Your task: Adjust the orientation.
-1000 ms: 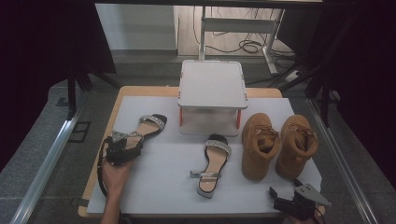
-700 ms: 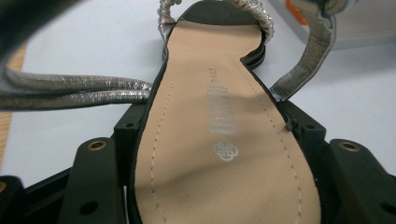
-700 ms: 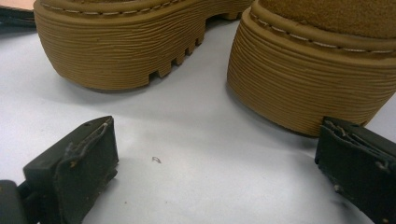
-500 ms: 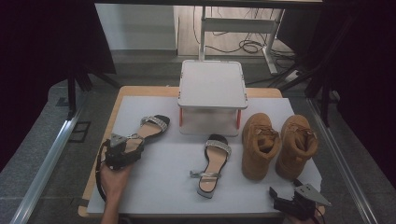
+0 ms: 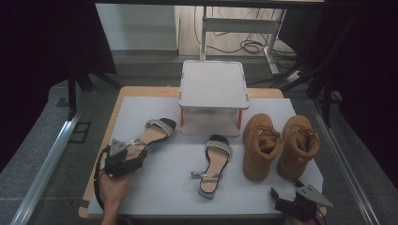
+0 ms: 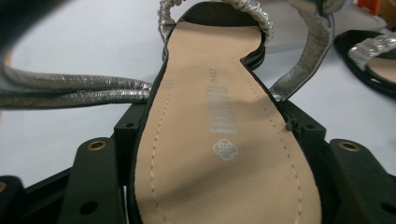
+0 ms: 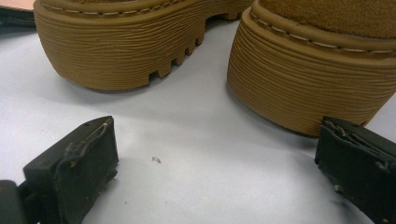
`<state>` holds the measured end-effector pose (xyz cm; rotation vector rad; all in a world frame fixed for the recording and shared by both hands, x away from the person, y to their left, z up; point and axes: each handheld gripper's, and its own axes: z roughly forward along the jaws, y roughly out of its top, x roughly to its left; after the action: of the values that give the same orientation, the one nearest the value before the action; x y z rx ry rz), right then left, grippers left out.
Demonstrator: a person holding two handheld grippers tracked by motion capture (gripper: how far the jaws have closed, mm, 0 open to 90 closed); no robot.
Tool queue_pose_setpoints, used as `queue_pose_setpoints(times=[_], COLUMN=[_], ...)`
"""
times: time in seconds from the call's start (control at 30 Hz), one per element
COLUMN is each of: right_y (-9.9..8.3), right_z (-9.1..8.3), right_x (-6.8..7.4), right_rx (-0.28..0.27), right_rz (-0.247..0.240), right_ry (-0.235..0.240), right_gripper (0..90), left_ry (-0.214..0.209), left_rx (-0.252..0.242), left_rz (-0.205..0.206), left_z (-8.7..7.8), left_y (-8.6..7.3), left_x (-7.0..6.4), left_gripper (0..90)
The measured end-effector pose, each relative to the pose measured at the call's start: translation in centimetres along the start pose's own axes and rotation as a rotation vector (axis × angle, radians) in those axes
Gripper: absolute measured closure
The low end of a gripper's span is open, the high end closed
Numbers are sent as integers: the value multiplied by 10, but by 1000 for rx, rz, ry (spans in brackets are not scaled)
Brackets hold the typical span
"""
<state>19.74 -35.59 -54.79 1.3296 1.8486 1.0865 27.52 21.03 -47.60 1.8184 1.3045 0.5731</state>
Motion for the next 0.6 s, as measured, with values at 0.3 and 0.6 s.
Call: queue_pose_setpoints(times=[0.3,0.6], right_y=[0,0], right_z=[0,0], right_x=[0,0], right_rx=[0,-1], right_rz=[0,-2], right_ry=[0,0], right_gripper=[0,0], left_ry=[-37,-73], left_rx=[-9,-7], left_rz=[11,32], left_z=[2,14], left_y=[3,9], left_x=[-16,-34], left_gripper=[392,392])
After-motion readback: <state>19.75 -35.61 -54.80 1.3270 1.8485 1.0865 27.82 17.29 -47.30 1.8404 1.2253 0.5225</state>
